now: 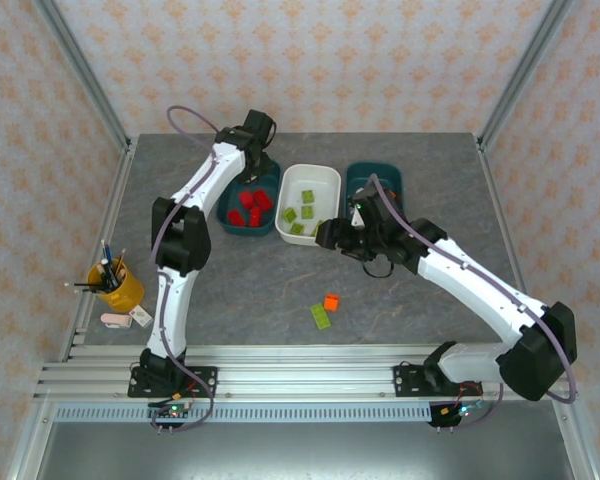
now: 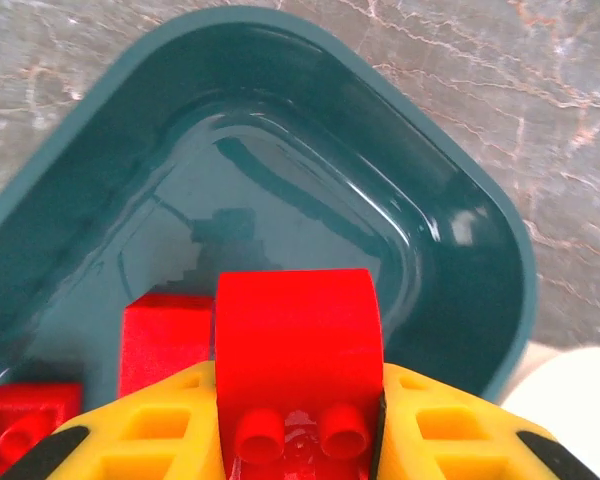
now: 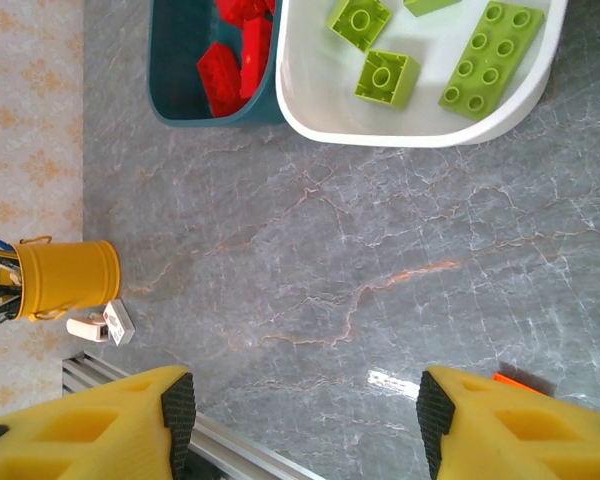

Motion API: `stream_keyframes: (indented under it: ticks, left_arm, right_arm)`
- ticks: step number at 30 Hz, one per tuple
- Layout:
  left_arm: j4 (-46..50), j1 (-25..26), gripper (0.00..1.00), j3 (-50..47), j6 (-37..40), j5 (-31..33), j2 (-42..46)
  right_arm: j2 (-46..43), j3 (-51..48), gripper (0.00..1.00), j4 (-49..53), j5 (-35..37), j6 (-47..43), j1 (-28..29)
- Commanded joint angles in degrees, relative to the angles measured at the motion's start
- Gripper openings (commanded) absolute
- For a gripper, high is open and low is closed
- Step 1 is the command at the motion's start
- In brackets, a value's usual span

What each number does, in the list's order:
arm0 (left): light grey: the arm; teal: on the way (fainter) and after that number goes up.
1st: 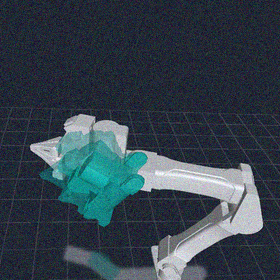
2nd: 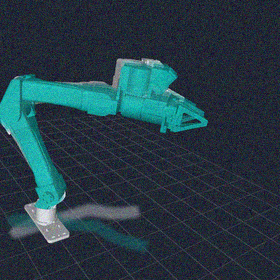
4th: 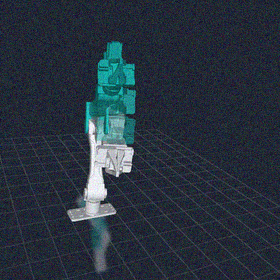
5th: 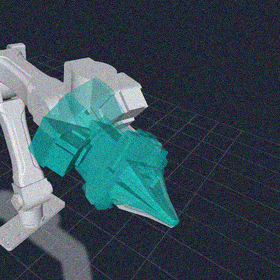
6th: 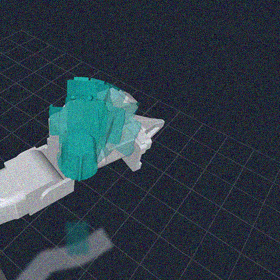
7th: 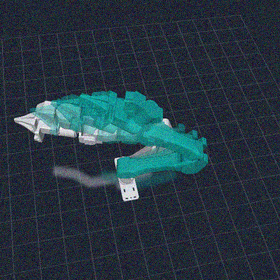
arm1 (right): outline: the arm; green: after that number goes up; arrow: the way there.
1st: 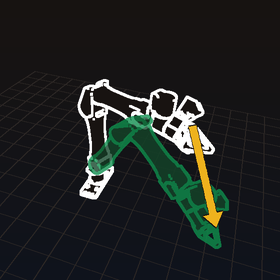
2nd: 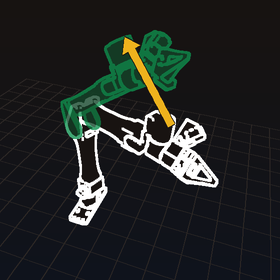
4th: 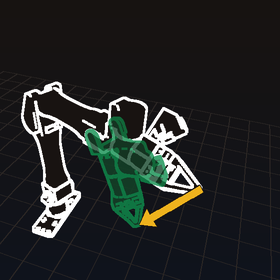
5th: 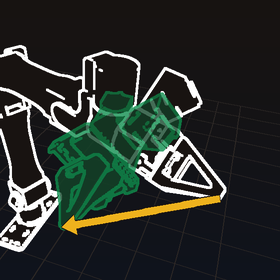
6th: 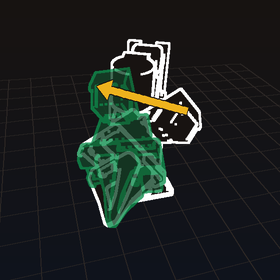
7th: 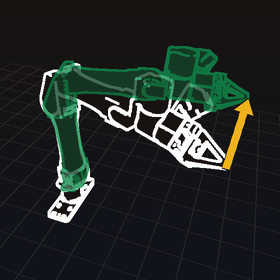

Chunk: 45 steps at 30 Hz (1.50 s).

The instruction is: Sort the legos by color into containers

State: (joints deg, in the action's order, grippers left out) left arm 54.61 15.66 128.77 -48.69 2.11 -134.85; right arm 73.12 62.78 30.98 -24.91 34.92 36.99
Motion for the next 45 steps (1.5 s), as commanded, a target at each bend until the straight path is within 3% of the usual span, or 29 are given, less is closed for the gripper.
stream_keyframes:
  ticks: [1, 9, 16, 22, 26, 31, 36, 45]
  left_arm:
    - [2.8, -1.0, 0.26, 6.0, 1.7, 0.4, -3.3]
    - [2.3, -2.2, 0.3, 7.2, 1.9, -1.1, -8.1]
    - [2.7, -2.2, 0.46, 5.5, 2.2, -2.0, -6.1]
    - [3.3, -1.6, 0.64, 4.8, 2.1, -2.1, 0.4]
    - [4.7, -0.4, 0.69, 2.7, 1.8, -2.1, 6.6]
    - [2.8, 3.2, 0.72, -9.3, 1.5, -2.1, 20.3]
    - [-0.4, 9.2, 0.73, -29.1, -2.3, -2.0, 37.7]
    - [0.1, 18.5, 0.73, -56.4, -8.7, 1.2, 61.6]
  right_arm:
    - [1.6, 1.6, 0.62, -1.0, 0.7, -0.2, 0.3]
    - [3.3, 1.9, 0.62, 1.0, 0.9, -1.4, 0.2]
    - [4.5, 2.9, 0.62, 8.2, 3.2, -4.1, 0.8]
    - [5.4, 4.7, 0.62, 18.2, 9.1, -7.7, 7.3]
    - [5.3, 3.4, 0.61, 21.8, 13.0, -7.1, 13.1]
    - [6.1, -1.4, 0.61, 21.1, 15.6, -3.4, 20.3]
    - [12.0, -3.3, 0.62, 18.2, 17.2, -1.8, 25.7]
    - [18.6, -2.0, 0.61, 18.1, 23.5, 2.5, 28.0]
